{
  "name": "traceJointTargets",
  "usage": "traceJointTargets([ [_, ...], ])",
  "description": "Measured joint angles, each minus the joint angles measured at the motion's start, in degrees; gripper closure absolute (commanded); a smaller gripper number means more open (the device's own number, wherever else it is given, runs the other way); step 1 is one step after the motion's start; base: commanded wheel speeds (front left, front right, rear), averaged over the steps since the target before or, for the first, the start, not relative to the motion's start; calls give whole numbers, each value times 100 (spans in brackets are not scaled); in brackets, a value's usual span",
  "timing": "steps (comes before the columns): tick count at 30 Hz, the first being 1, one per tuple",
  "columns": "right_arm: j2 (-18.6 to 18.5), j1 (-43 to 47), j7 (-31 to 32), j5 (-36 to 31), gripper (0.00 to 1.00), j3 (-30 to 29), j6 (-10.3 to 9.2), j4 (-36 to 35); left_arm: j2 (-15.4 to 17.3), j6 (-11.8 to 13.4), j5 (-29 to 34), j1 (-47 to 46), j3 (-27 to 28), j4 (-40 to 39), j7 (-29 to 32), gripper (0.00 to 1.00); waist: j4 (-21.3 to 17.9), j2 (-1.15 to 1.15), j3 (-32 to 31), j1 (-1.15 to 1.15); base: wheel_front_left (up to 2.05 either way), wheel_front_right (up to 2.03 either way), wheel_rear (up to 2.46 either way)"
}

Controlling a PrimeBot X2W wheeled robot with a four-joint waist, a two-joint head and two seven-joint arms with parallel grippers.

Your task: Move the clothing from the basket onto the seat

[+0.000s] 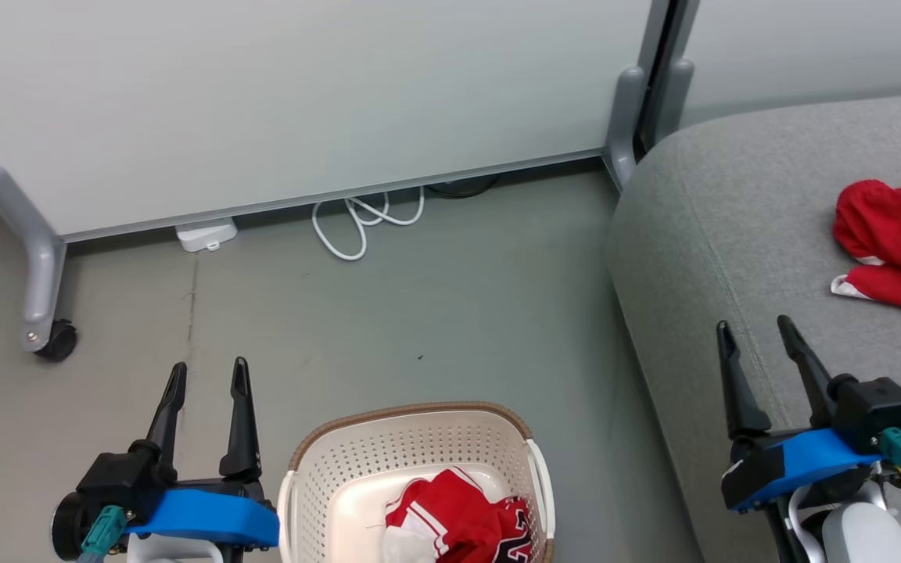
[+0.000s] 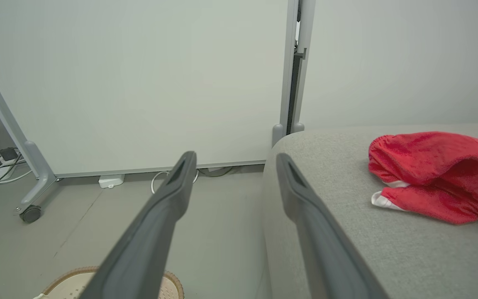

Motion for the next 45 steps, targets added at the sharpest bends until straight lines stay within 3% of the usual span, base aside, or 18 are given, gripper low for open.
traceJointTargets([
  [15, 3, 405, 134, 108, 0, 301, 1, -246, 8, 0, 34, 149, 123, 182, 0, 0, 338, 0, -243, 1, 0, 0, 0],
  [45, 3, 502, 201, 137, 0, 425, 1, -344, 45, 0, 38, 127, 2, 250, 0, 0, 300, 0, -173, 1, 0, 0, 0],
])
